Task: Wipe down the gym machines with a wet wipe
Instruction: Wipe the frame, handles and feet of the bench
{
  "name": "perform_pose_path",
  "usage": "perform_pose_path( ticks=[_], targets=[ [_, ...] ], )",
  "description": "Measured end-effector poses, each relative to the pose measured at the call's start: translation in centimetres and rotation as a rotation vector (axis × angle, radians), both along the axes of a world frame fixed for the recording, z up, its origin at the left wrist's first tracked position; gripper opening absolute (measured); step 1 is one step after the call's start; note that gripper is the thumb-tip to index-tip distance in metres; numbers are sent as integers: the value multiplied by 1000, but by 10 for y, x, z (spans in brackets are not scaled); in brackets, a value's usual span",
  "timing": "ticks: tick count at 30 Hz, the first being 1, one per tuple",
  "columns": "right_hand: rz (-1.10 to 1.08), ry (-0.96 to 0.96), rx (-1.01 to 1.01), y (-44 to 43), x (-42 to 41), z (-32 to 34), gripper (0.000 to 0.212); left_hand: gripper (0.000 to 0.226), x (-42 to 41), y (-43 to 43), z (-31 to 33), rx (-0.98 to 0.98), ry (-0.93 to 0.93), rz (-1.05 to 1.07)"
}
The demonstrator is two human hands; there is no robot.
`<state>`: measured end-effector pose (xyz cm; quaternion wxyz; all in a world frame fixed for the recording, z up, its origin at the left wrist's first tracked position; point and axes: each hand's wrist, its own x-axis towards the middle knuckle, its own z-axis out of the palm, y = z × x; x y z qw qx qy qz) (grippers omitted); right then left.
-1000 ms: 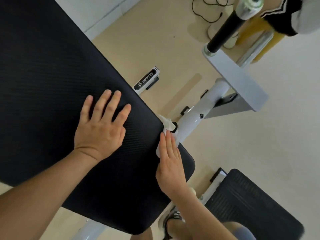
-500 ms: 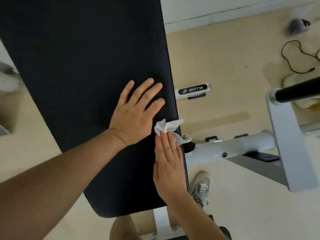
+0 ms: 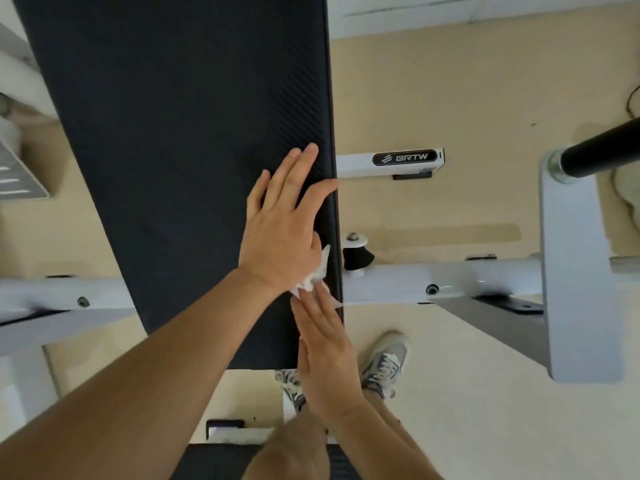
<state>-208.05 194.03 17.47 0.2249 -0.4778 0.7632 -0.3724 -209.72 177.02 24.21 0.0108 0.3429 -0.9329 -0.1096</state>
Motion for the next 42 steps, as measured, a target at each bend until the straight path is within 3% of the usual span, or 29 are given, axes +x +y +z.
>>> perform_pose_path(
  ticks=[2,5,7,10,13,18,21,26,30,33,36,40,42],
  targets=[
    [-12,-40,39,28,-3,-3,44,63,-4,6,6,24,10,33],
    [-264,-153,126,38,-29,5,50,56,-2,23,10,111,101,67],
    [-344,-115,145,27,-51,6,54,49,8,46,3,181,156,70],
    [-257,15,193,21,-75,-17,49,44,25,80,-8,262,134,48],
    [-103,192,414,24,-69,-48,63,41,32,101,-20,291,28,-31],
    [41,279,439,12,-50,-47,63,29,19,102,-31,260,-142,-188],
    [83,316,394,32,-82,-52,57,52,3,103,-34,286,-236,-258],
    [-378,286,585,52,-133,-58,72,68,-20,120,-40,357,-158,-345],
    [-101,336,549,8,-83,-40,75,75,-24,113,-53,348,-238,-222],
    [-82,376,371,-4,-68,-27,71,87,-23,118,-61,335,-337,-188],
    [122,420,510,32,-109,-28,77,71,-32,118,-62,361,-241,-189],
    [-260,306,791,55,-153,-40,87,65,-44,114,-73,411,-197,-162],
    [-269,312,791,40,-136,-40,84,61,-48,118,-79,433,-189,-157]
  ],
)
